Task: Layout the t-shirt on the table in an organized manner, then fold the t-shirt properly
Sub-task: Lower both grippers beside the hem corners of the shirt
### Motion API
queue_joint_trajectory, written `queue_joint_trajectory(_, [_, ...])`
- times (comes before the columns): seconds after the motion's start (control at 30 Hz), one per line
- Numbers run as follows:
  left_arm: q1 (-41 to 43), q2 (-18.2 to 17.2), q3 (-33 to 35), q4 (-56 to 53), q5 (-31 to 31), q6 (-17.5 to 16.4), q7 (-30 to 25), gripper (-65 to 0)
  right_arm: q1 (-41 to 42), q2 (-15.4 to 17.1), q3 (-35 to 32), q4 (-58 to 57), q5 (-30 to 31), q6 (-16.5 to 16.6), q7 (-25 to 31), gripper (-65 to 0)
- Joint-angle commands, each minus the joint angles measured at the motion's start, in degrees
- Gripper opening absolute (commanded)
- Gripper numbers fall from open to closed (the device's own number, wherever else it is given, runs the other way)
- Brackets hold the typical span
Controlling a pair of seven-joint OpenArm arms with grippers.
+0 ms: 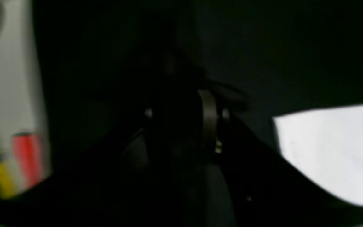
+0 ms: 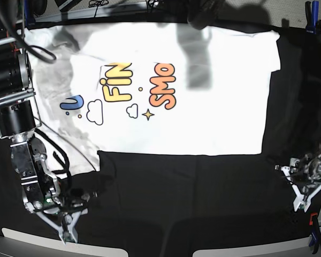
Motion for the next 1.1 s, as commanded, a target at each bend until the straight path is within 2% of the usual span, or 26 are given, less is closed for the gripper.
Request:
queue_joint_trajectory(0.0, [-1.7, 0.0, -0.5, -0.5, -2.8, -1.5, -0.9, -49.3, 2.3, 0.5, 0.5, 0.0, 0.9, 0.9, 1.3, -36.4])
queue_joint_trajectory(0.07, [-1.7, 1.0, -0.5, -2.4, -7.5, -4.5, -1.1, -49.3, 2.1, 0.5, 0.5, -1.0, 3.6, 2.9, 1.3, -36.4])
queue_joint_trajectory(0.17, [-1.5, 3.6, -3.0, -3.8, -8.9, -6.1, -2.6, -49.3, 2.0, 0.5, 0.5, -1.0, 6.9, 5.4, 1.2, -36.4])
queue_joint_trajectory(0.27, [-0.2, 6.4, -10.8, -3.9, -8.1, -6.0, -3.9, -49.3, 1.9, 0.5, 0.9, -1.0, 7.5, 5.7, 0.2, -36.4])
queue_joint_trajectory(0.37, [1.2, 8.4, -20.5, -3.9, -8.3, -6.0, -4.4, -49.3, 0.7, 0.4, 5.0, -1.0, 9.1, 5.7, -0.4, -36.4])
queue_joint_trajectory(0.47, [2.9, 8.9, -28.1, -4.0, -12.4, -12.1, -2.1, -49.3, -1.9, 0.2, 13.7, -1.0, 13.8, 7.0, -1.0, -36.4])
queue_joint_trajectory(0.57, [4.9, 8.9, -32.7, -3.9, -19.8, -19.9, 1.4, -49.3, -4.8, 0.2, 24.5, -1.0, 22.7, 14.3, -3.5, -36.4])
queue_joint_trajectory(0.63, [6.1, 8.9, -34.0, -3.9, -23.3, -22.5, 2.8, -49.3, -6.6, 0.2, 31.6, -1.0, 28.7, 21.0, -5.3, -36.4])
queue_joint_trajectory(0.67, [6.6, 8.9, -34.2, -3.9, -23.7, -22.7, 2.8, -49.3, -7.3, 0.2, 34.8, -1.0, 30.0, 24.8, -5.9, -36.4])
queue_joint_trajectory(0.73, [7.4, 8.9, -34.2, -3.9, -22.7, -22.8, 2.8, -49.3, -8.6, 0.2, 40.6, -1.0, 30.6, 28.3, -8.0, -36.4])
queue_joint_trajectory(0.83, [8.2, 8.9, -34.2, -4.0, -14.6, -21.7, 0.6, -49.3, -9.3, 0.2, 47.6, -1.0, 30.6, 32.9, -14.6, -36.4])
queue_joint_trajectory(0.87, [8.6, 8.9, -34.2, -4.0, -12.6, -19.5, -0.9, -49.3, -9.4, 0.2, 49.7, -1.0, 30.6, 33.2, -16.9, -36.4])
queue_joint_trajectory(0.93, [9.4, 8.9, -34.2, -4.0, -11.0, -14.8, -2.6, -49.3, -9.9, 0.6, 52.9, -1.0, 30.6, 33.2, -17.6, -36.4])
queue_joint_trajectory(1.07, [10.9, 10.0, -34.1, -4.0, -11.0, -14.7, -2.6, -49.3, -10.2, 0.6, 56.5, -1.0, 30.6, 33.2, -17.6, -36.4])
